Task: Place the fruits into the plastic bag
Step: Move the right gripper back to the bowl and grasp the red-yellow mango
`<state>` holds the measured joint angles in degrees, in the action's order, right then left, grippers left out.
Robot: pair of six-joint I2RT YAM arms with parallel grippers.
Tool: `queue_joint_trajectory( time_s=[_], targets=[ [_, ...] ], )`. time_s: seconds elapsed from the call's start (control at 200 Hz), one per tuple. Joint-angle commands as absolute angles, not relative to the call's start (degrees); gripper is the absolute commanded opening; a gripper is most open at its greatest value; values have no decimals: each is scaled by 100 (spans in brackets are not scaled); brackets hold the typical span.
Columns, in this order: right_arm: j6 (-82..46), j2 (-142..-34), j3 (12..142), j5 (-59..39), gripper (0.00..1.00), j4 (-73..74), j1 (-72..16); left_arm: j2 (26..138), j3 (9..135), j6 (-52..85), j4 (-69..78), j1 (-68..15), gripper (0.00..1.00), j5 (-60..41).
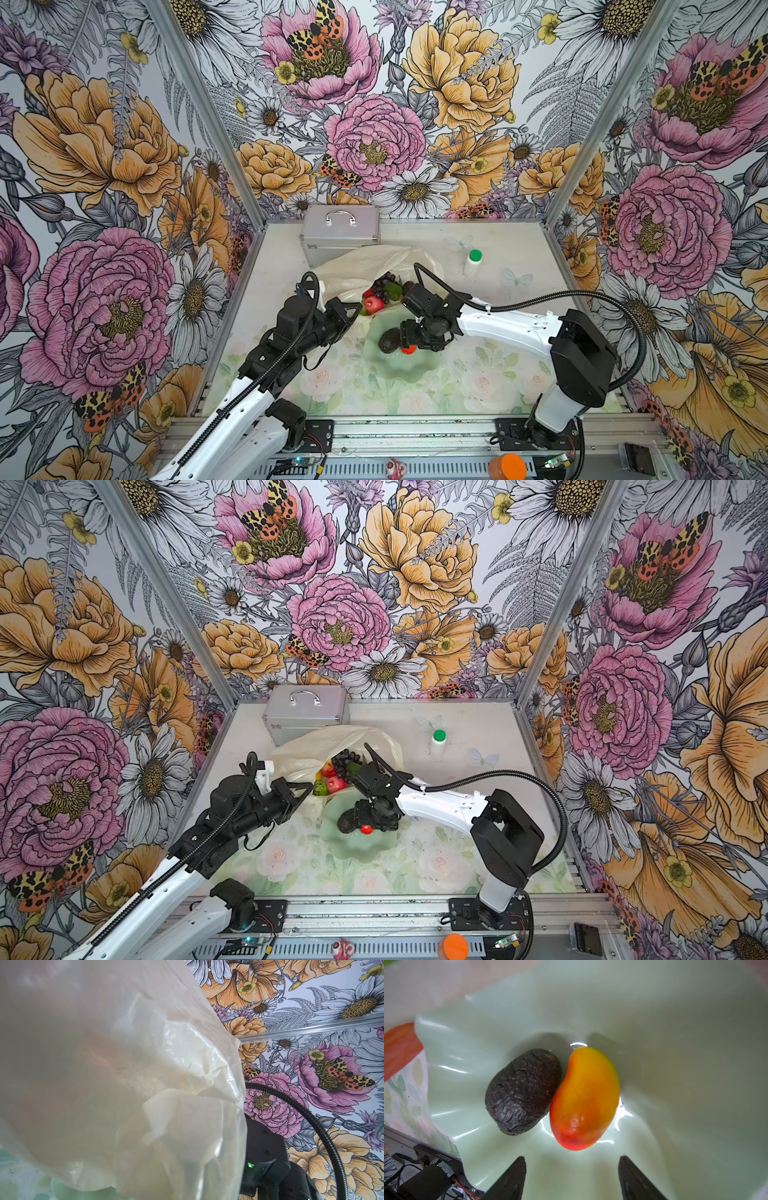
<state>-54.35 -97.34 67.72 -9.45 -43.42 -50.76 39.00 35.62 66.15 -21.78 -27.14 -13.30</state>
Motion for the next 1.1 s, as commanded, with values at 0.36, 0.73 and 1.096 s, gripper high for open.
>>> queue_joint_trajectory(
  time_s=[0.36,0.73,1.096],
  targets=[
    [-5282,-10349,7146,-732,65,-4168,-4858,3771,3474,6662,-2385,-2670,0,-1212],
    [-5225,-10507,7137,-743,53,-4078,-4711,3814,3500,6618,-2409,-2502,0,-1373],
    [-5143,-9830,6913,-835,39,-4087,-4720,3795,3415,6601,-2360,-2412,0,-1434]
  ],
)
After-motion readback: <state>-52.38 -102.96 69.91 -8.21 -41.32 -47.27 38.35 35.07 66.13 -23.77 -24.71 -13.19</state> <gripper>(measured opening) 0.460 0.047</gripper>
